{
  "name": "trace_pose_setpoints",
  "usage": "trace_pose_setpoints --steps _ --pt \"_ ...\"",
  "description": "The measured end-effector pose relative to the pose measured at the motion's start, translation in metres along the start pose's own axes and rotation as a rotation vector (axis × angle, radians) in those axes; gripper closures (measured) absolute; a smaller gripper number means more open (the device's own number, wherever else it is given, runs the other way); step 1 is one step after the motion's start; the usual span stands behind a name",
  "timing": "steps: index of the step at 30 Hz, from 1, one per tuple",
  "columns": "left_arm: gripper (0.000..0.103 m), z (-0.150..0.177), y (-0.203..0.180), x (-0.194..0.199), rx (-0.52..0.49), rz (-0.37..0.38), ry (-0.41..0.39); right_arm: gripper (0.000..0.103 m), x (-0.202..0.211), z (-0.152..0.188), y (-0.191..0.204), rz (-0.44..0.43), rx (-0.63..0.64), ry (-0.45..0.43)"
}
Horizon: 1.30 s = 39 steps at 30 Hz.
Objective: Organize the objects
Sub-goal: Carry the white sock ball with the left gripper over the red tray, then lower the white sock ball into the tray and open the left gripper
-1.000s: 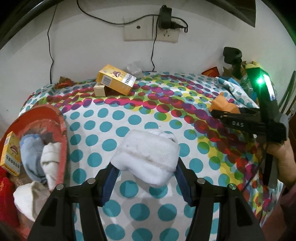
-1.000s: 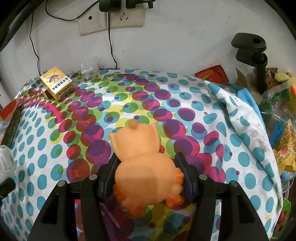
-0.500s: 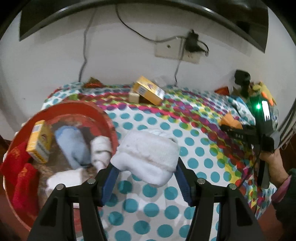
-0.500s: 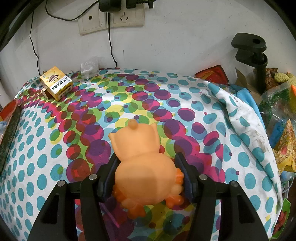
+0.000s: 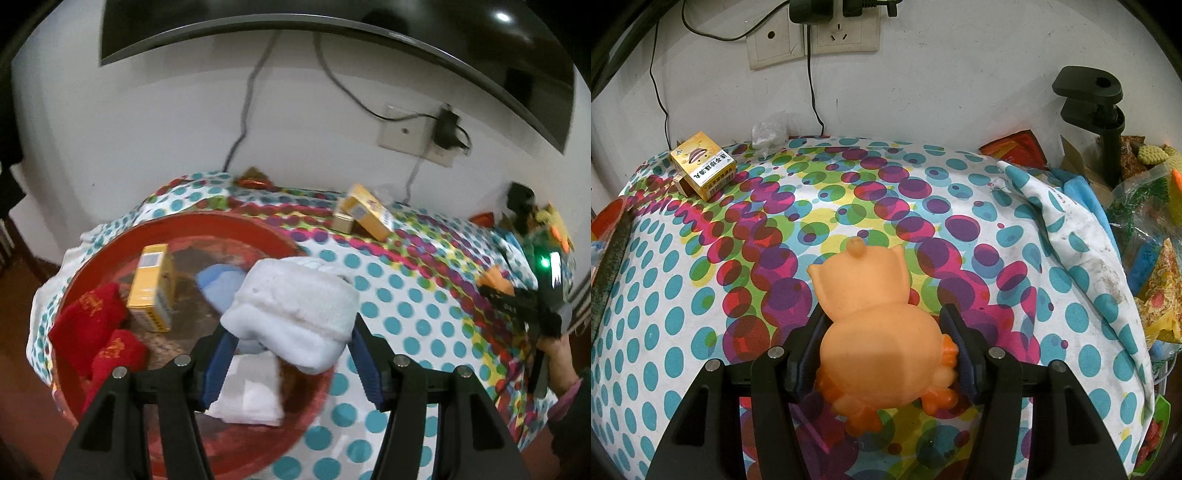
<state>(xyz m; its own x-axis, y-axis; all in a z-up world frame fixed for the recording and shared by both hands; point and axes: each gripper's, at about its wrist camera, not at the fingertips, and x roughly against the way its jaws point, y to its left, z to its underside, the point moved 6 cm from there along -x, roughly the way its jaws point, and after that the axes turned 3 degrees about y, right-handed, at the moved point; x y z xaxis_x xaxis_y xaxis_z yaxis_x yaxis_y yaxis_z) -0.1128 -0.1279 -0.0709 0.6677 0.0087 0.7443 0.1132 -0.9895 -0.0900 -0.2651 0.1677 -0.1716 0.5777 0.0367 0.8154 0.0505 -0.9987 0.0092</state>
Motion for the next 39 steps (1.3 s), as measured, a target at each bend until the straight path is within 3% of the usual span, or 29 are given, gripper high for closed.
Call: trace_pose_setpoints --steps 11,39 --pt "0.042 -0.014 0.056 -0.004 0.039 -0.104 0.002 0.046 0.0 0.0 -0.001 0.003 -0.001 0.0" --pt "0.042 -0.021 0.12 -0.061 0.125 -0.174 0.096 0.046 -0.001 0.0 0.0 0.02 -0.016 0.002"
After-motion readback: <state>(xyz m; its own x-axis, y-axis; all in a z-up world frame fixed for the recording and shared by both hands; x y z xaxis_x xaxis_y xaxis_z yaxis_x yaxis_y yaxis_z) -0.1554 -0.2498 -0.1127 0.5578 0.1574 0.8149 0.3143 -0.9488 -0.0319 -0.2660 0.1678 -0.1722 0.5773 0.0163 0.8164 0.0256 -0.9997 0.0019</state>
